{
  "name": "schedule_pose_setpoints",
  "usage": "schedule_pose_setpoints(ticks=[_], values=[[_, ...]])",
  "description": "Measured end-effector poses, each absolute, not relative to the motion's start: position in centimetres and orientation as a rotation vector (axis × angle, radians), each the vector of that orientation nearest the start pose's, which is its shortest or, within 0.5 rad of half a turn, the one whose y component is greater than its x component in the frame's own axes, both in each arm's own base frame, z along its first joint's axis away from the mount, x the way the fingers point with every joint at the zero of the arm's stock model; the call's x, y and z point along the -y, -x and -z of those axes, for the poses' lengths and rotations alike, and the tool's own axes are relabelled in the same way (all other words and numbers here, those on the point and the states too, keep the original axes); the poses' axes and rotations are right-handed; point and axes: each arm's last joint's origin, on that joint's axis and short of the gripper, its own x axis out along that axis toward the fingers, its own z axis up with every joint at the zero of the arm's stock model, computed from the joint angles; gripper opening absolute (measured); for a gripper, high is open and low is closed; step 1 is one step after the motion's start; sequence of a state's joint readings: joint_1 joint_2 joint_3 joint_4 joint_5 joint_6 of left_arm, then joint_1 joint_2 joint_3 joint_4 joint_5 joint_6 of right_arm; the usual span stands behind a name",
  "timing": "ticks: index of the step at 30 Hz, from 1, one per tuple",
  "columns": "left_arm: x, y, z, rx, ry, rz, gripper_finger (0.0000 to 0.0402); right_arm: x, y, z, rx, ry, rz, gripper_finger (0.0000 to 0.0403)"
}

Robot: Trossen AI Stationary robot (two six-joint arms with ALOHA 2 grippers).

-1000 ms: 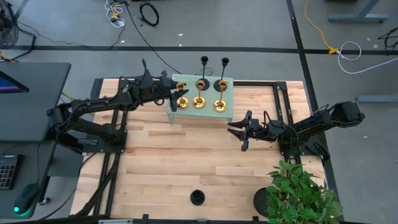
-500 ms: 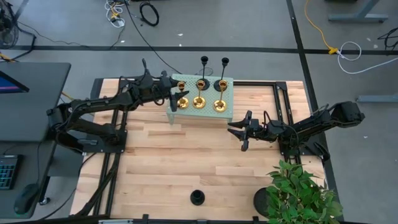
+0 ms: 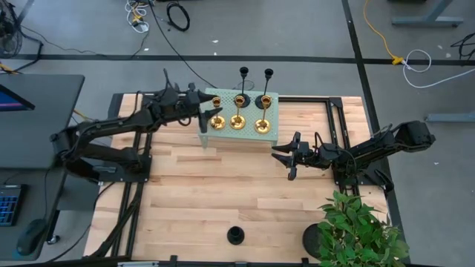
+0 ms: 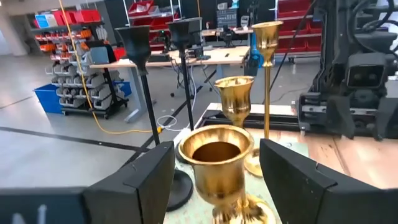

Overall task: Pick & Place candle stick holders
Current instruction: Put the gold candle holder on the shelf aligned with the other gold candle holders, then put the black candle holder on the shelf aligned with the other black candle holders

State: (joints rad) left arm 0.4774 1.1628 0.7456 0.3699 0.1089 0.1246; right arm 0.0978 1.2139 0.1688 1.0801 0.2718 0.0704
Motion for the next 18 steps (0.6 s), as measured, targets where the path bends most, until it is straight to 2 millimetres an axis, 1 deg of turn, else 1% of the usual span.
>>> schedule_pose_setpoints(ticks=[9,18], values=[[-10.6,-21.5,-31.0,-0.061,-0.101,-0.308,0.0236,-1.1,-19.8,-17.2,0.038,-0.079,0.181,0.0123],[-9.4,-19.6,-31.8,-0.091,-0.093,-0.261,0.0236,-1.2,-19.8,-17.2,0.036,-0.106,0.151,0.0123]])
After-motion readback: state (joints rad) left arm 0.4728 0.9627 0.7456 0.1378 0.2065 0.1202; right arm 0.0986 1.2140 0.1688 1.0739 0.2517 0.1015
